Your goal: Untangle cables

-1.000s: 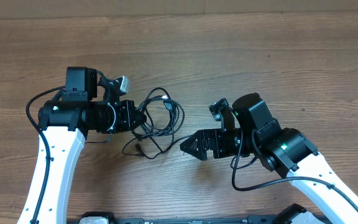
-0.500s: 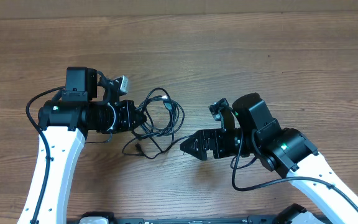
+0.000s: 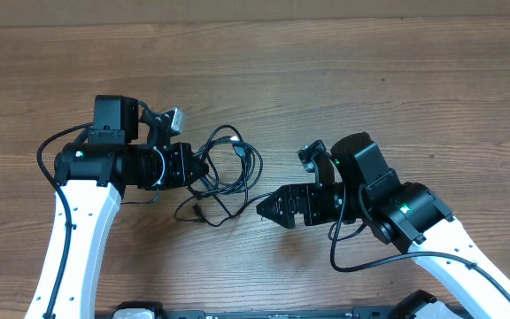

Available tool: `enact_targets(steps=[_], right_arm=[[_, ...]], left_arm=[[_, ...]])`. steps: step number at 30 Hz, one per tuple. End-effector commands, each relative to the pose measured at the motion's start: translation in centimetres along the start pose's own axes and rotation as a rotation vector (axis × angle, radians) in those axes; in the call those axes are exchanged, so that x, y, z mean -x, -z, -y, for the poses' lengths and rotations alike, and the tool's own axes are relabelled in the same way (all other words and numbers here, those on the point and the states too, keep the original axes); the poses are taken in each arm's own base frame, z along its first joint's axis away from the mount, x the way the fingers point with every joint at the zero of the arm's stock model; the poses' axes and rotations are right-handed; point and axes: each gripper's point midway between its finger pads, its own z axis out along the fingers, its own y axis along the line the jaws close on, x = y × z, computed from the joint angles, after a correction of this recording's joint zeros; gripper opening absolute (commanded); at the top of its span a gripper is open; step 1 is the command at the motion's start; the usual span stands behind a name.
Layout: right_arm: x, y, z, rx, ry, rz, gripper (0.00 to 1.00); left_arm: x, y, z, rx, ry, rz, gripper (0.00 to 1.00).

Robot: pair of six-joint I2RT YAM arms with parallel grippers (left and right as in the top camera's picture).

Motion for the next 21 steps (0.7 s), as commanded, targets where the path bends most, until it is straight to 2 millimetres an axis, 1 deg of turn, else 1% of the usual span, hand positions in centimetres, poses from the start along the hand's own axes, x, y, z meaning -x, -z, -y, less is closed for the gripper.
enact_targets(steps=[1, 21], right_arm=[[0.27, 0.53, -0.55, 0.008, 0.021, 0.022, 1.0], [0.27, 0.53, -0.55, 0.008, 0.021, 0.022, 1.0]], left_arm=[[-0.02, 0.12, 0.22, -0.009, -0.004, 0.001, 0.04], [-0.03, 0.12, 0.22, -0.009, -0.004, 0.001, 0.04]])
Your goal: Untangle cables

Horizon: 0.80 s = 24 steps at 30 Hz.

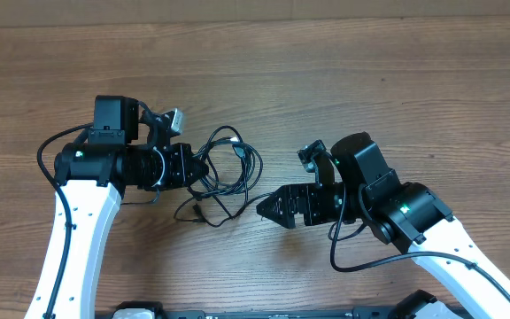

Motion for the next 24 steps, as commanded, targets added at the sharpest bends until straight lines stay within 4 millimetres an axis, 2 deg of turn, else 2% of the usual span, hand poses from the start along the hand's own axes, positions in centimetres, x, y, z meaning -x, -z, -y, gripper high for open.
enact_targets(steps=[1, 6, 11, 14, 17, 24], right_arm=[[0.3, 0.5, -0.5, 0.008, 0.021, 0.022, 1.0], [0.3, 0.5, -0.5, 0.008, 0.021, 0.022, 1.0], [0.3, 0.5, -0.5, 0.008, 0.021, 0.022, 1.0], [0.3, 0.5, -0.5, 0.008, 0.021, 0.022, 1.0], [0.3, 0.5, -0.5, 0.008, 0.021, 0.022, 1.0], [0.3, 0.5, -0.5, 0.008, 0.021, 0.022, 1.0]], left_arm=[[0.2, 0.1, 0.3, -0.011, -0.01, 0.009, 0.04], [1.9, 0.9, 1.4, -0.035, -0.057, 0.07, 0.04], [3.6, 3.2, 3.5, -0.052, -0.108, 0.133, 0.04], [4.0, 4.4, 4.2, -0.037, -0.123, 0.159, 0.04], [3.7, 4.7, 4.3, -0.028, -0.132, 0.148, 0.04], [3.0, 4.6, 2.5, 0.063, -0.095, 0.125, 0.04]])
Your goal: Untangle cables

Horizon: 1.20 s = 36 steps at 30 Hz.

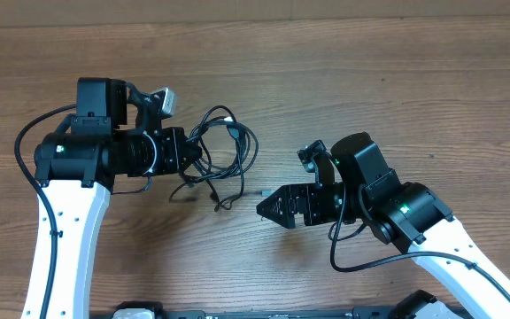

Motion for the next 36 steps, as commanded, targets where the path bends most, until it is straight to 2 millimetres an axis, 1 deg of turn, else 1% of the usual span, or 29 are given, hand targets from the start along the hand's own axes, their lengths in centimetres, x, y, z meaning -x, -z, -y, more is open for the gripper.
enact_targets(steps=[1, 12, 16, 20, 21, 24, 26, 31, 36], right_arm=[[0.3, 0.5, -0.6, 0.008, 0.022, 0.023, 1.0], [0.3, 0.5, -0.6, 0.008, 0.022, 0.023, 1.0], [0.3, 0.5, -0.6, 0.008, 0.022, 0.023, 1.0], [0.4, 0.5, -0.7, 0.012, 0.026, 0.029, 1.0], [0.4, 0.5, -0.6, 0.011, 0.026, 0.028, 1.0], [0.4, 0.5, -0.7, 0.012, 0.026, 0.028, 1.0], [0.4, 0.5, -0.7, 0.012, 0.026, 0.028, 1.0], [0.4, 0.5, -0.7, 0.011, 0.026, 0.028, 1.0], [0.4, 0.5, -0.7, 0.012, 0.026, 0.028, 1.0]], left_arm=[[0.7, 0.8, 0.0, 0.027, -0.039, 0.038, 0.04], [0.9, 1.1, 0.4, 0.02, -0.04, 0.046, 0.04], [0.4, 0.7, 0.5, 0.009, 0.051, 0.027, 0.04], [-1.0, -0.6, 0.4, 0.022, 0.1, -0.026, 0.04], [-1.5, -0.9, 0.0, 0.044, 0.112, -0.045, 0.04], [-3.0, -1.4, -1.7, 0.153, 0.16, -0.081, 0.04], [-3.5, -1.5, -2.8, 0.208, 0.196, -0.091, 0.04], [-4.3, -2.1, -3.1, 0.223, 0.254, -0.11, 0.04], [-4.0, -2.5, -3.5, 0.243, 0.242, -0.09, 0.04]])
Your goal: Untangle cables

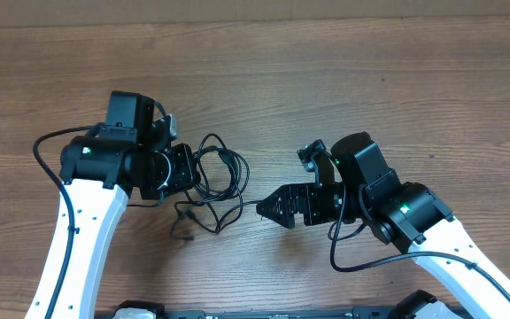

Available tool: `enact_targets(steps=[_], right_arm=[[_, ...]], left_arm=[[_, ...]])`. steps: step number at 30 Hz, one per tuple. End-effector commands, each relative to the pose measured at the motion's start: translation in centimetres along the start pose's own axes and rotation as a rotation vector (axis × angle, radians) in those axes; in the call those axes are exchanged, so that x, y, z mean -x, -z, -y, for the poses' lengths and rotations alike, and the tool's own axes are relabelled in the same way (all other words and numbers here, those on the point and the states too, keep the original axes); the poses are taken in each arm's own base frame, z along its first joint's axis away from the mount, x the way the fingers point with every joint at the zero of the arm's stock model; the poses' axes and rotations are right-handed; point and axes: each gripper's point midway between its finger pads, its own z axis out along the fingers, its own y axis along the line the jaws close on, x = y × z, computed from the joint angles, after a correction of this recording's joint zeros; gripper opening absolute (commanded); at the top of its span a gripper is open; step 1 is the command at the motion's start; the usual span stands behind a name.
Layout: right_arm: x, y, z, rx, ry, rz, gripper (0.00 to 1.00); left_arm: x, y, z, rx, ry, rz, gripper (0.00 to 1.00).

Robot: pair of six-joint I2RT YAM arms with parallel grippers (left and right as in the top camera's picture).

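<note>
A tangle of thin black cables [220, 177] lies in loops on the wooden table, left of centre. My left gripper [193, 168] is at the tangle's left side and looks shut on a strand there. A loose plug end [182, 215] trails toward the front. One thin strand [244, 204] runs right and reaches the tip of my right gripper [262, 208]. That gripper points left, low over the table. The overhead view does not show whether its fingers are apart or whether they hold the strand.
The wooden table [343, 80] is bare toward the back and right. Both white arms come in from the front edge, the left arm [78, 239] and the right arm [450, 257]. Their own black supply cables loop beside them.
My left gripper has moved to the right and toward the front with the tangle. The loops now lie lower and closer to the right gripper, and a strand reaches its tip. The right arm has not moved.
At the first two moments my left gripper sat at the tangle's left side, and the loops reached close to the right gripper. Then it was farther back and left with the tangle drawn away from the right gripper. Now it is back near centre. The right arm stayed still.
</note>
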Motion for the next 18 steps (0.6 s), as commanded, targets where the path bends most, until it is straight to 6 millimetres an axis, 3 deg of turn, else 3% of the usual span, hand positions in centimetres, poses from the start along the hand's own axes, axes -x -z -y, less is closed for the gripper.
enact_targets(steps=[1, 5, 9, 13, 18], right_arm=[[0.3, 0.5, -0.6, 0.009, 0.022, 0.024, 1.0], [0.3, 0.5, -0.6, 0.009, 0.022, 0.024, 1.0], [0.3, 0.5, -0.6, 0.009, 0.022, 0.024, 1.0], [0.3, 0.5, -0.6, 0.009, 0.022, 0.024, 1.0], [0.3, 0.5, -0.6, 0.009, 0.022, 0.024, 1.0]], left_arm=[[0.2, -0.2, -0.2, 0.018, 0.024, 0.024, 0.04], [0.4, -0.8, -0.4, 0.014, 0.089, 0.031, 0.04], [-0.9, -2.3, -2.1, 0.072, 0.341, -0.003, 0.04], [-4.5, -5.1, -4.7, 0.181, 0.526, -0.093, 0.04], [-8.5, -8.5, -6.1, 0.244, 0.502, -0.183, 0.04]])
